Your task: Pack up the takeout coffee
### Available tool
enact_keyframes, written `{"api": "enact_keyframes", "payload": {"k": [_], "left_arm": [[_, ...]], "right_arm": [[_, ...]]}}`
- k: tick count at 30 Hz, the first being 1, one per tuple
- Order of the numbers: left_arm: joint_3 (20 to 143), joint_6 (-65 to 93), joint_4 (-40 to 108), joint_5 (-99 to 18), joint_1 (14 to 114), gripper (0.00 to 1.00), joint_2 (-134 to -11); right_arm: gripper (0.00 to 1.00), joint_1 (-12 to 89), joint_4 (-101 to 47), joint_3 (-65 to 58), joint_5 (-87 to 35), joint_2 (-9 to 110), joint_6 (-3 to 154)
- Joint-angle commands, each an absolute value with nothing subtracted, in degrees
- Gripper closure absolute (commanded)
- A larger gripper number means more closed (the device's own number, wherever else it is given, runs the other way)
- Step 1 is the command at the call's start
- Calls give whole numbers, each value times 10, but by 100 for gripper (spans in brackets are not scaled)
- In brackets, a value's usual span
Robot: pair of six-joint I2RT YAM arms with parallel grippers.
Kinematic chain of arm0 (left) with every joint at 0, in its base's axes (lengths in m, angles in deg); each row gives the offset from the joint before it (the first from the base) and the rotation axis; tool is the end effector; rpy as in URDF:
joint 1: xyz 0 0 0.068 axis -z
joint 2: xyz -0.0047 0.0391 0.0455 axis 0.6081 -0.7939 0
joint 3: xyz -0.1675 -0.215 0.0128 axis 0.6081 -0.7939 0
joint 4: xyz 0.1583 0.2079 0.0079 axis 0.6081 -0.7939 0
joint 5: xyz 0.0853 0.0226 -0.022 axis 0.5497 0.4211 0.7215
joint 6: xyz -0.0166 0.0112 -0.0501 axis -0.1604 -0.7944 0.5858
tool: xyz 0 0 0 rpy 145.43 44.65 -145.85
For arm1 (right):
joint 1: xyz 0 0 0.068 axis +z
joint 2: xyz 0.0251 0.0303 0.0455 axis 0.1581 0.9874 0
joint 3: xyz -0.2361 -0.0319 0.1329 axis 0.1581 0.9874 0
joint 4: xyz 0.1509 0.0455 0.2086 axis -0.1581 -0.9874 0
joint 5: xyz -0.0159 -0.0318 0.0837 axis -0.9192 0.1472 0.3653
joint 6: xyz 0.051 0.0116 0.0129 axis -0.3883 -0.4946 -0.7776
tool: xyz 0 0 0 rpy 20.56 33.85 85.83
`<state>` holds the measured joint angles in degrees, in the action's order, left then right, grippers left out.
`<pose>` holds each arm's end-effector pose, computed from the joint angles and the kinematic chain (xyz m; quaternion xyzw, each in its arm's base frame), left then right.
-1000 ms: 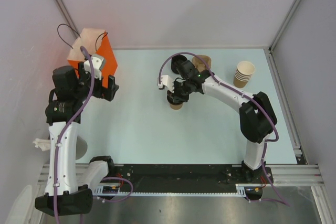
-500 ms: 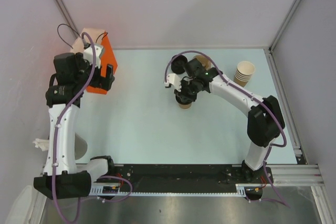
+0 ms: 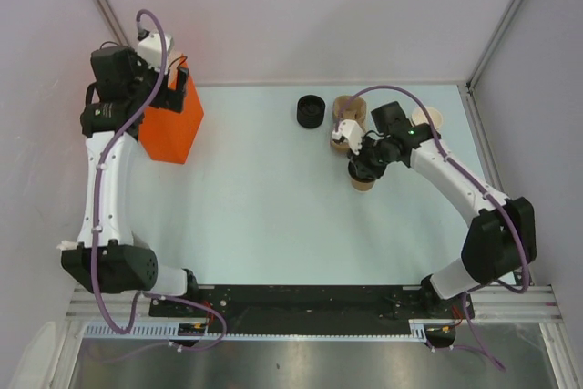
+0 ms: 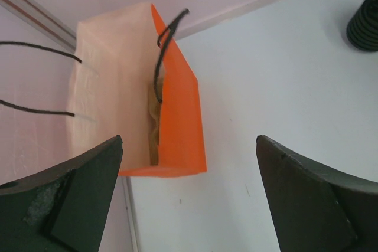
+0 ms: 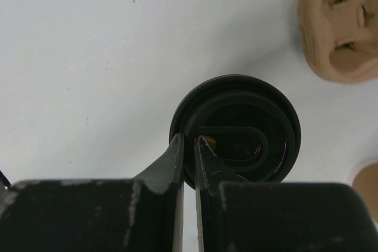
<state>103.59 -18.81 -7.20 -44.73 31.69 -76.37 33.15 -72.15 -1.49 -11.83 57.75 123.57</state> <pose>0.2897 0.0214 0.4512 0.1736 0.8166 0.0396 0.5490 0.2840 0.1409 0.2827 -0.5541 0.7715 0.1396 0.2799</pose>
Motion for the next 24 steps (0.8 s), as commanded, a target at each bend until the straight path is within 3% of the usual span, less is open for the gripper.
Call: {"api": "enact_keyframes", "payload": {"k": [1, 6, 11, 18, 21, 24], "left_arm": [[1110, -210, -30, -412, 314, 1, -817], [1175, -229, -33, -414, 314, 2, -888], [1229, -241, -38, -422, 315, 12, -946], [1288, -259, -48, -444, 316, 36, -1003], [1306, -265, -54, -451, 319, 59, -1016], [1311, -273, -64, -459, 327, 75, -1017]], "right_arm": [[100, 306, -726, 7, -116, 506, 1219], [100, 281, -741, 37, -121, 457, 1209], [100, 258, -733, 68, -106, 403, 1187], [100, 236, -716, 104, -96, 371, 1179], [100, 228, -713, 107, -95, 371, 1181], [100, 225, -711, 114, -94, 368, 1182]]}}
